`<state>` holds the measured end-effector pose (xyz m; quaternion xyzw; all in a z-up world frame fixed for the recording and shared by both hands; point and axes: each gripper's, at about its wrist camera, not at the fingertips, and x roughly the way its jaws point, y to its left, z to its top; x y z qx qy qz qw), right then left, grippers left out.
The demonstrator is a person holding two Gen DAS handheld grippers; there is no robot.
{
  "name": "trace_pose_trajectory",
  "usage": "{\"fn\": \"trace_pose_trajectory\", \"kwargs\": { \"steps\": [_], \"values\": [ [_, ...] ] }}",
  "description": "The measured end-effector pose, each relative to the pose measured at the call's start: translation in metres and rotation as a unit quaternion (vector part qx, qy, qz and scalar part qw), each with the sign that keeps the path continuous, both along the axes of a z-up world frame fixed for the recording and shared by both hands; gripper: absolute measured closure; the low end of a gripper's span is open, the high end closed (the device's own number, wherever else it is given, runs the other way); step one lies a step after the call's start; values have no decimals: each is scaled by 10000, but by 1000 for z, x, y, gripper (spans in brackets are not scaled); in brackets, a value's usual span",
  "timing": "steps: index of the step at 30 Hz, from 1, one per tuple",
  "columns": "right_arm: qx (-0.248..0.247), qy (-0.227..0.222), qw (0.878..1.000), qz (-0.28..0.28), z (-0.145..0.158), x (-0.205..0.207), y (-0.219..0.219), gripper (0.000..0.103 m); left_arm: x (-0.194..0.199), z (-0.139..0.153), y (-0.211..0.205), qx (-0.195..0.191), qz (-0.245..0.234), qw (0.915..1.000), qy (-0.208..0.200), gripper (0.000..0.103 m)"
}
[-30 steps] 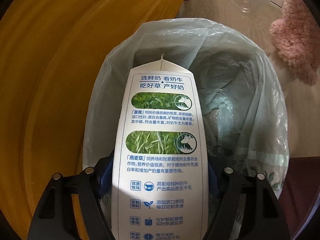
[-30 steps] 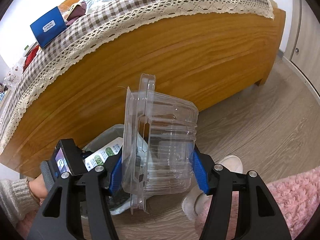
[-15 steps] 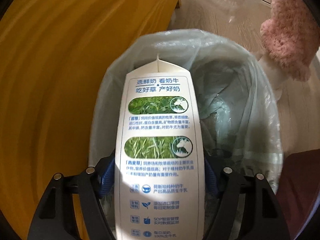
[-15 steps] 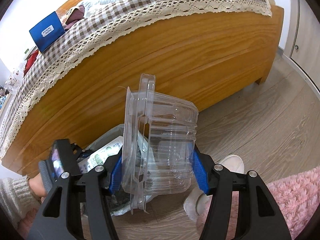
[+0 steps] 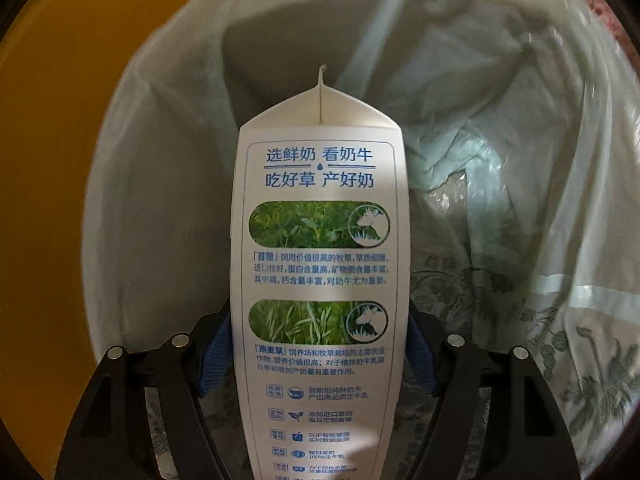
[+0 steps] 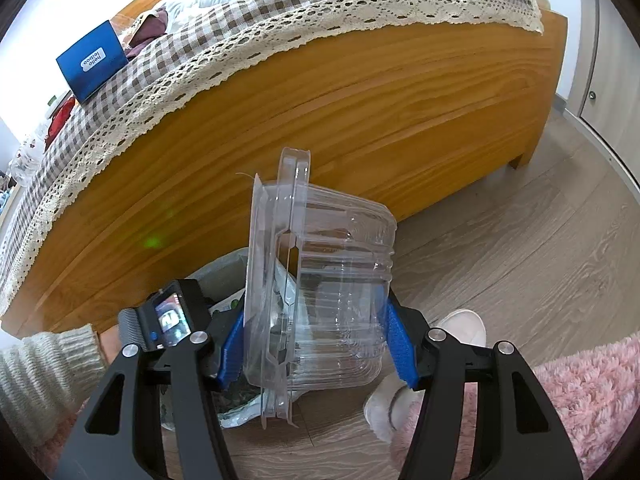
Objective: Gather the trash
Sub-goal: 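Lower the milk carton into the bin and open the left gripper, then withdraw the left gripper from the bin while the right holds the clamshell box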
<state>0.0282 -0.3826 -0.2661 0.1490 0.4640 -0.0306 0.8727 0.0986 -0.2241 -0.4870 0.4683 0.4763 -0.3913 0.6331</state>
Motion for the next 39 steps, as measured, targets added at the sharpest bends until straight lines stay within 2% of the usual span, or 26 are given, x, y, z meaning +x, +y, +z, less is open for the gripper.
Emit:
{"fn": "trace_pose_trajectory", "kwargs": {
  "steps": [4, 6, 11, 17, 21, 24, 26, 31, 36, 39],
  "values": [
    [-33, 4, 10000, 13, 0, 1, 3, 45, -8, -16, -13, 244, -125, 9992, 281, 33],
    [-68, -2, 10000, 4, 0, 1, 3, 45, -11, -24, -16, 330, -156, 9990, 262, 32],
    [-317, 80, 9995, -12, -4, 1, 10, 45, -1, -38, -23, 395, 186, 9984, 367, 31],
    [-774, 136, 9969, -26, -7, 1, 18, 45, -9, -66, -32, 758, 202, 9966, 240, 31],
    [-941, 172, 9954, -69, -9, 1, 21, 45, -5, -66, -50, 745, 398, 9957, 378, 28],
    [-937, 186, 9954, -119, -10, -1, 20, 45, 0, -47, -44, 542, 415, 9968, 419, 17],
    [-947, 159, 9953, -127, -9, -2, 19, 45, -2, -40, -44, 461, 403, 9974, 390, 7],
    [-955, 45, 9954, -110, -4, -9, 18, 45, -5, -17, -40, 316, 532, 9979, 215, 7],
    [-895, -118, 9959, -79, 2, -16, 17, 45, -8, 23, -31, 32, 884, 9959, 185, 7],
    [-844, -228, 9962, -28, 6, -20, 19, 45, -11, 49, -10, -85, 1028, 9946, 54, 7]
  ]
}}
